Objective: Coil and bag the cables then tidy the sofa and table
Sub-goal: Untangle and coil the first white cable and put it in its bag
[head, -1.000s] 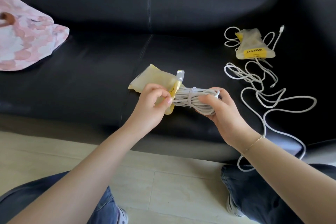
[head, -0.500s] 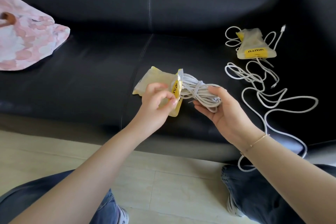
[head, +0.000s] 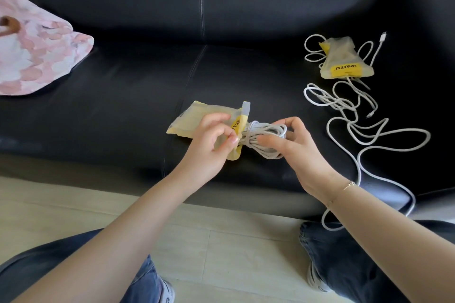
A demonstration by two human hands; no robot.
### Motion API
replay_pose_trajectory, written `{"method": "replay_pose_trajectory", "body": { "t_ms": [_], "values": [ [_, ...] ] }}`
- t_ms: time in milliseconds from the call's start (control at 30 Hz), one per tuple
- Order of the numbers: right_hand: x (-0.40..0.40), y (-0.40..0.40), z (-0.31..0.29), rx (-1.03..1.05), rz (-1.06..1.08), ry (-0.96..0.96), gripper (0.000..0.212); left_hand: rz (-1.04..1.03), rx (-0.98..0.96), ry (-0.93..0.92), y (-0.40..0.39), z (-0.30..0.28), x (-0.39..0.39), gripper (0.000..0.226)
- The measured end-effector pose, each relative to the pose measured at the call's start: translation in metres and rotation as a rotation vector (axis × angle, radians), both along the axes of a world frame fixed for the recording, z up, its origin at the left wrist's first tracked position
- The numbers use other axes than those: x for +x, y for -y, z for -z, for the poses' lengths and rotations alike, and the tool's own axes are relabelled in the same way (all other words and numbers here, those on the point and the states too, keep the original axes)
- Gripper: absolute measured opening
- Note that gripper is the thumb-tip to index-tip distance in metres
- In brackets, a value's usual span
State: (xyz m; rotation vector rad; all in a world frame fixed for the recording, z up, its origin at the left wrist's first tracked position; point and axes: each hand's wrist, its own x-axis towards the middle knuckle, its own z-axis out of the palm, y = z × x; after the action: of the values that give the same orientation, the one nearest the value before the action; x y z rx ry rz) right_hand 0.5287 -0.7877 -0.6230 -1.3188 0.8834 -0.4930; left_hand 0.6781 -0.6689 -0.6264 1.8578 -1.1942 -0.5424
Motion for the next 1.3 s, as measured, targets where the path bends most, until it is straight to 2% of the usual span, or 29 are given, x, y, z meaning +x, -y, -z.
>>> {"method": "replay_pose_trajectory", "body": {
  "t_ms": [100, 167, 200, 300, 333, 400, 467, 567, 733, 867, 1000, 1167, 1233, 1300],
  "values": [
    [0.000, 0.007, 0.004, 0.102, 0.011, -0.035, 0.039, 0.157, 0.184, 0.015, -0.005, -0.009, 0.005, 0.004],
    [-0.001, 0.012, 0.008, 0.153, 0.024, -0.042, 0.042, 0.230, 0.293, 0.164, -0.011, -0.019, 0.015, 0.016],
    [-0.001, 0.013, 0.009, 0.160, 0.029, -0.045, 0.042, 0.236, 0.339, 0.305, -0.015, -0.025, 0.020, 0.027],
    [0.001, 0.015, 0.010, 0.152, 0.021, -0.052, 0.042, 0.147, 0.354, 0.909, -0.021, -0.033, 0.038, 0.072],
    [0.002, 0.015, 0.010, 0.148, 0.019, -0.054, 0.042, 0.120, 0.365, 1.009, -0.022, -0.030, 0.044, 0.090],
    [0.004, 0.015, 0.011, 0.125, 0.008, -0.061, 0.041, 0.143, 0.453, 1.024, -0.019, -0.023, 0.057, 0.119],
    [0.007, 0.015, 0.010, 0.080, -0.017, -0.071, 0.040, 0.224, 0.522, 0.955, -0.012, -0.010, 0.068, 0.130],
    [0.012, 0.013, 0.008, -0.006, -0.068, -0.045, 0.040, 0.269, 0.489, 0.814, -0.004, 0.005, 0.071, 0.125],
    [0.020, 0.010, -0.001, -0.157, -0.184, 0.005, 0.041, 0.207, 0.364, 0.794, 0.001, 0.016, 0.067, 0.107],
    [0.029, 0.007, 0.000, -0.118, -0.159, 0.032, 0.043, 0.137, 0.300, 0.762, -0.001, 0.021, 0.064, 0.099],
    [0.032, 0.004, 0.004, -0.037, -0.142, 0.019, 0.058, 0.059, 0.224, 0.778, -0.004, 0.024, 0.060, 0.089],
    [0.029, 0.008, 0.002, 0.056, -0.313, 0.086, 0.041, 0.133, 0.156, 0.800, -0.006, 0.020, 0.052, 0.073],
    [0.030, 0.007, 0.001, 0.019, -0.318, 0.075, 0.037, 0.150, 0.184, 0.816, -0.005, 0.021, 0.045, 0.067],
    [0.032, 0.006, -0.002, -0.108, -0.312, 0.001, 0.030, 0.112, 0.195, 0.789, -0.004, 0.024, 0.042, 0.064]
  ]
}}
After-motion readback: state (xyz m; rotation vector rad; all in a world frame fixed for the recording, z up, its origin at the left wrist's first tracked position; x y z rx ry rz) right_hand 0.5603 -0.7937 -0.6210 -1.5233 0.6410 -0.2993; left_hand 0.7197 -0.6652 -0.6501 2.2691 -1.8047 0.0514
